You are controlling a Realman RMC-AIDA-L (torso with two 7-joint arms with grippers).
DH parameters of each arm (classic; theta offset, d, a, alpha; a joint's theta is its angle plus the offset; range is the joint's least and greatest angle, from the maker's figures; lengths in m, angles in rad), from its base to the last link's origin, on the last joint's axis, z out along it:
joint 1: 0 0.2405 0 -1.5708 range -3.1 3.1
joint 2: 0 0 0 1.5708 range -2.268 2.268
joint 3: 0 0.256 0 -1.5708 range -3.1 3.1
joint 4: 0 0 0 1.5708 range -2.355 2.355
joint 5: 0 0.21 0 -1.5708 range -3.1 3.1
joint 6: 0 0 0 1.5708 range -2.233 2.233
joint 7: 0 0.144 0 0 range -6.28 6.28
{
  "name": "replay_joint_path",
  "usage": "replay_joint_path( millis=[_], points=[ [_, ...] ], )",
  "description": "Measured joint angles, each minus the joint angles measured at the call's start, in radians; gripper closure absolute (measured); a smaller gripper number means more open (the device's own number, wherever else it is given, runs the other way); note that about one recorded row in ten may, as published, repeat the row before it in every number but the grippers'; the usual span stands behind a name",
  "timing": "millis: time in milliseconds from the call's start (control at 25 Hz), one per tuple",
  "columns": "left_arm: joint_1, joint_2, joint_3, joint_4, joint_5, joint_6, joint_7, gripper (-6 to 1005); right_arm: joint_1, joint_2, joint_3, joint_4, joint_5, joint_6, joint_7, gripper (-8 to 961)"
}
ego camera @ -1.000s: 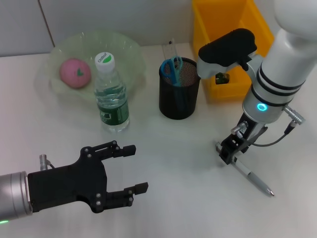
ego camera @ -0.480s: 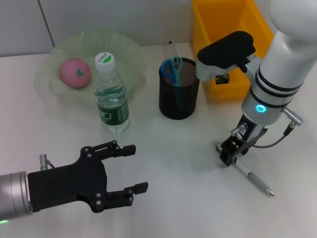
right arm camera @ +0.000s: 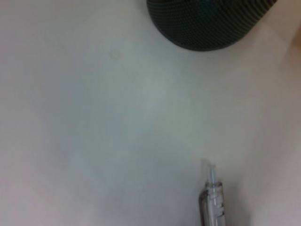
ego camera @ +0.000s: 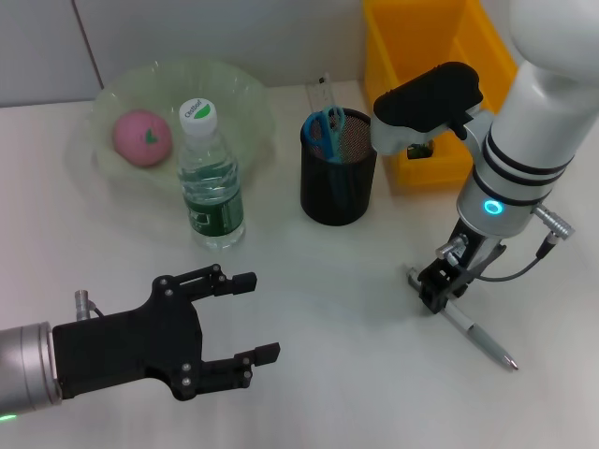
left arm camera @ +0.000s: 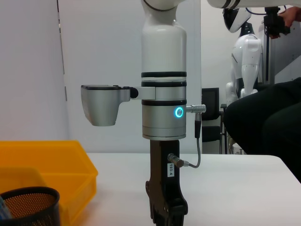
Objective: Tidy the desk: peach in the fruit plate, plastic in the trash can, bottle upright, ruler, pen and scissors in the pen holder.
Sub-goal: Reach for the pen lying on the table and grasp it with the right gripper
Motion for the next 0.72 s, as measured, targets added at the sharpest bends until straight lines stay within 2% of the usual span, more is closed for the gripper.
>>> replay_joint_path(
  millis=[160, 480, 720],
  points=[
    [0.0, 0.0, 0.0, 0.0, 0.0, 0.0, 0.0, 234, 0.0, 0.0, 0.0, 0.0, 0.007, 0.004, 0.0, 595],
    [-0.008, 0.0, 0.0, -0.009, 0.0, -0.001, 0.001, 234, 0.002, 0.0, -0.003, 0.019, 0.011, 0.011, -0.001, 817],
    [-0.009, 0.001, 0.0, -0.009, 0.0, 0.001, -0.002, 234, 0.001, 0.0, -0.013, 0.018, 0.011, 0.011, -0.002, 834]
  ],
)
